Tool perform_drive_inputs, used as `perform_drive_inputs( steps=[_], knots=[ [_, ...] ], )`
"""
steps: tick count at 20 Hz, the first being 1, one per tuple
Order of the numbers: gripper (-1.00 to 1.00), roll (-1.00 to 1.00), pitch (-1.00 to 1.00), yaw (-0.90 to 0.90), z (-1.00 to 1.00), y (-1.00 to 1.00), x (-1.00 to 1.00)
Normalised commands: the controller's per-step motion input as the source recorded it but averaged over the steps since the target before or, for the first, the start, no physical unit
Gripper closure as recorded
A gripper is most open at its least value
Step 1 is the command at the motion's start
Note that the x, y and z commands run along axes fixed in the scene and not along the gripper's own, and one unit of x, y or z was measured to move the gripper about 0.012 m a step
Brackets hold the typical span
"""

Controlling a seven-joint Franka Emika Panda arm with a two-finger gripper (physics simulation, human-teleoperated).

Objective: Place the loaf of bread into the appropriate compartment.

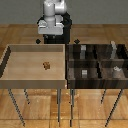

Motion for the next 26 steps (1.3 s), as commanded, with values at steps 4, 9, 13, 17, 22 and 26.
perform_drive_inputs(
  steps=[4, 9, 13, 17, 22, 26],
  knots=[
    [-1.0, 0.0, 0.0, 0.0, 0.0, 0.0, 0.0],
    [-1.0, 0.0, 0.0, 0.0, 0.0, -0.4, 0.0],
    [-1.0, 0.0, 0.0, 0.0, 0.0, -0.25, 0.5],
    [-1.0, 0.0, 0.0, 0.0, 0.0, 0.0, 1.0],
    [-1.0, 0.0, 0.0, 0.0, 0.0, 0.0, 1.0],
    [-1.0, 0.0, 0.0, 0.0, -0.75, 0.0, 0.0]
  ],
)
